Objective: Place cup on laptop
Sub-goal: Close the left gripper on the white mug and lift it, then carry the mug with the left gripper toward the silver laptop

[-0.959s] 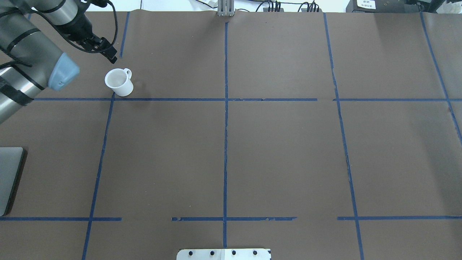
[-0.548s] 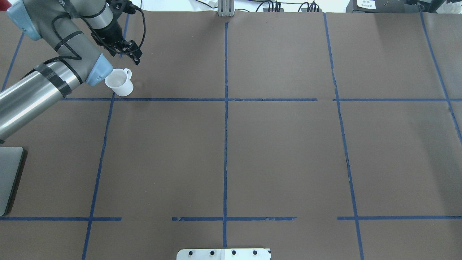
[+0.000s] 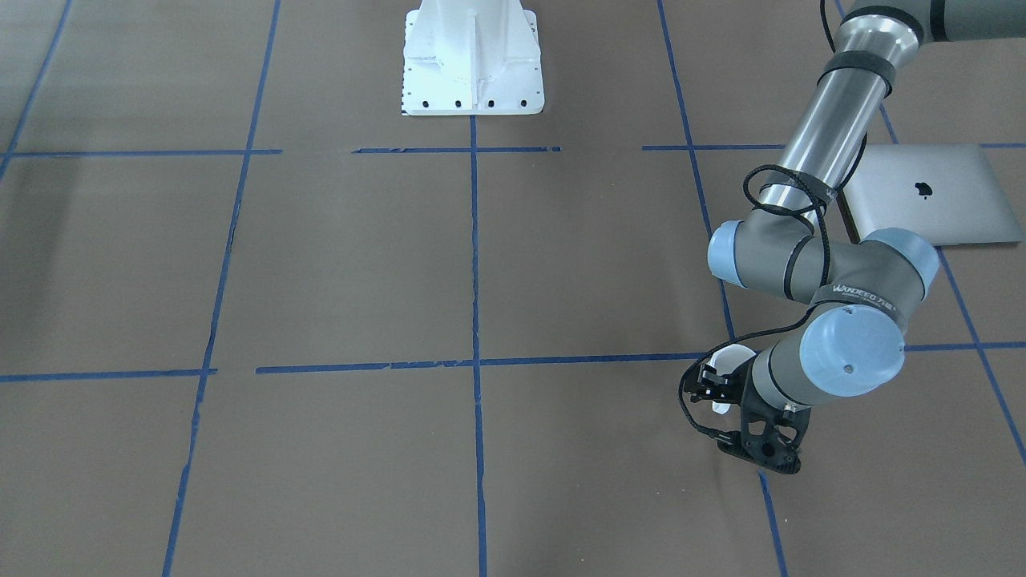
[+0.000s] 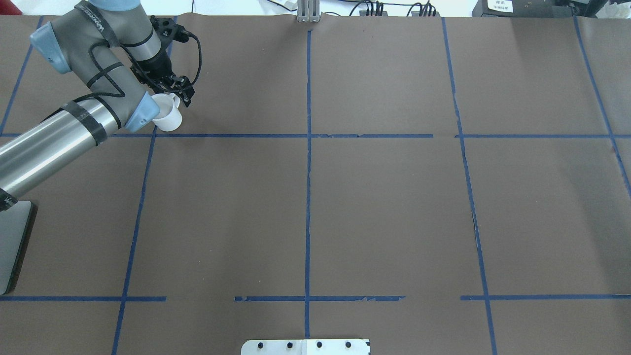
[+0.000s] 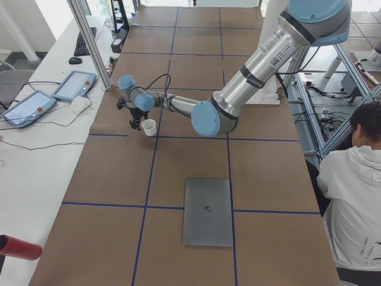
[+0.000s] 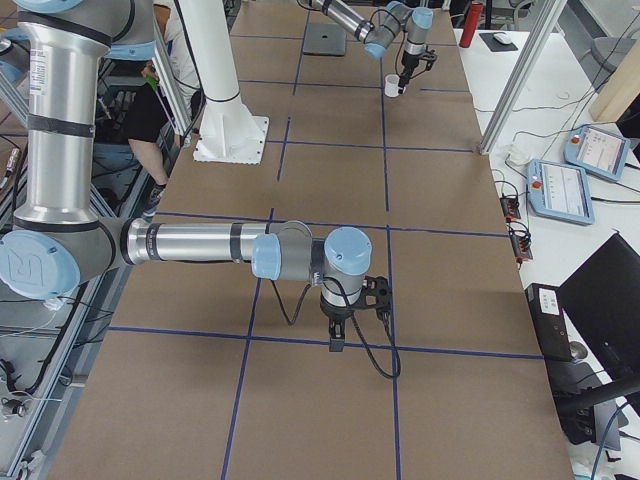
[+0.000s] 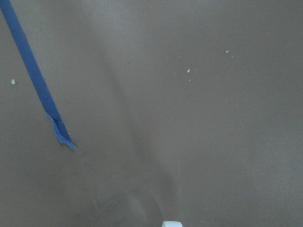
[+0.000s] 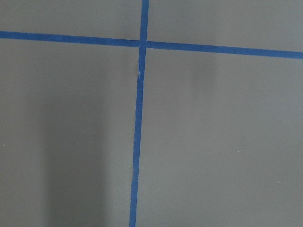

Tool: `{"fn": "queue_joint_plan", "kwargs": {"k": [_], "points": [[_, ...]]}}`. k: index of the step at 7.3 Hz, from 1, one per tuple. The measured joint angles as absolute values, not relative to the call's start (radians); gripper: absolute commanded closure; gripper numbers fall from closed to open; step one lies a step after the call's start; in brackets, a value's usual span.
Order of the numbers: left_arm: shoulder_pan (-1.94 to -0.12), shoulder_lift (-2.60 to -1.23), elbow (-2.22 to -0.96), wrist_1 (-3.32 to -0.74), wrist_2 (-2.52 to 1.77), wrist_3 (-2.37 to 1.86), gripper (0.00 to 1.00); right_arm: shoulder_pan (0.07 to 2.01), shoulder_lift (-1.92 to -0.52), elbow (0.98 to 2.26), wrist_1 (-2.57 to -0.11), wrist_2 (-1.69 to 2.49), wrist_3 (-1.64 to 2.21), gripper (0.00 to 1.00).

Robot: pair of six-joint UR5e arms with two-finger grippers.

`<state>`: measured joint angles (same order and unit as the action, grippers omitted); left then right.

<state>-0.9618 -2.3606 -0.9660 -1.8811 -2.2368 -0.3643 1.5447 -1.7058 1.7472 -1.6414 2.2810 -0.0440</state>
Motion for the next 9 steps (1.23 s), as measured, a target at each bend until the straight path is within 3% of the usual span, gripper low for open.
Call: {"fn": "queue_joint_plan", "kwargs": {"k": [6, 9], "points": [[-1.043, -2.371, -1.030, -1.695, -2.270, -0.448, 1.00, 1.545, -1.706, 1.747, -1.641, 2.281, -0.043, 0.00], [-1.172, -2.207, -1.322, -1.446, -2.273, -0.391, 1.00, 1.545, -1.706, 1.747, -1.641, 2.281, -0.043, 0.00]]}}
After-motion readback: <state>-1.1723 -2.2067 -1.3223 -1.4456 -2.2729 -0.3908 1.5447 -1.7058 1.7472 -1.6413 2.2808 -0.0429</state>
